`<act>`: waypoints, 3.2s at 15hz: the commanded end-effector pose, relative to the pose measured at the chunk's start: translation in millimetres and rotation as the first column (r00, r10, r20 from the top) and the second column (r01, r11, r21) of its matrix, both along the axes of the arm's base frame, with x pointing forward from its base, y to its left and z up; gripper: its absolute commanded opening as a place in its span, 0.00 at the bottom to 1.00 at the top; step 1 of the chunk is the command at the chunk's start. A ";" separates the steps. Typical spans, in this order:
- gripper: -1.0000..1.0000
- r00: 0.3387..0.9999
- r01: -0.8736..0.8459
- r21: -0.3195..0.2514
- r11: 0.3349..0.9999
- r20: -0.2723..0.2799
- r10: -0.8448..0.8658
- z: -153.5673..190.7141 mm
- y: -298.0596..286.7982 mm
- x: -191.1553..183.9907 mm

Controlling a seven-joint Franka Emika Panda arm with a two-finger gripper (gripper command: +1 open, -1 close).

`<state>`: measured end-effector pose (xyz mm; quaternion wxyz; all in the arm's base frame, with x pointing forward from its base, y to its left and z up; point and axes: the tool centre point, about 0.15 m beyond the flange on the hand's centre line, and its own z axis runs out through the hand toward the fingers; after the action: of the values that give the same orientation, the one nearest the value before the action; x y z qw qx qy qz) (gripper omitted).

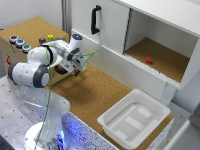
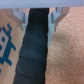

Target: Close the cabinet drawer

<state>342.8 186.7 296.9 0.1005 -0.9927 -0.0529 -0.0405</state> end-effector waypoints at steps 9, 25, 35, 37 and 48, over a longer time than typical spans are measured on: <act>0.00 0.998 -0.042 0.018 0.999 -0.040 0.043 -28.2 107.2 21.2; 1.00 0.996 0.011 0.061 0.998 0.088 -0.016 17.8 152.4 -11.6; 1.00 0.975 0.002 -0.049 0.999 0.223 0.009 85.4 160.1 -30.3; 1.00 0.969 0.006 -0.132 0.991 0.245 0.027 103.3 160.6 -33.2; 1.00 0.966 -0.004 -0.216 0.976 0.252 0.059 145.4 146.8 -29.5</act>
<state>301.6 324.0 429.4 0.0387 -0.9771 -0.0843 -0.1916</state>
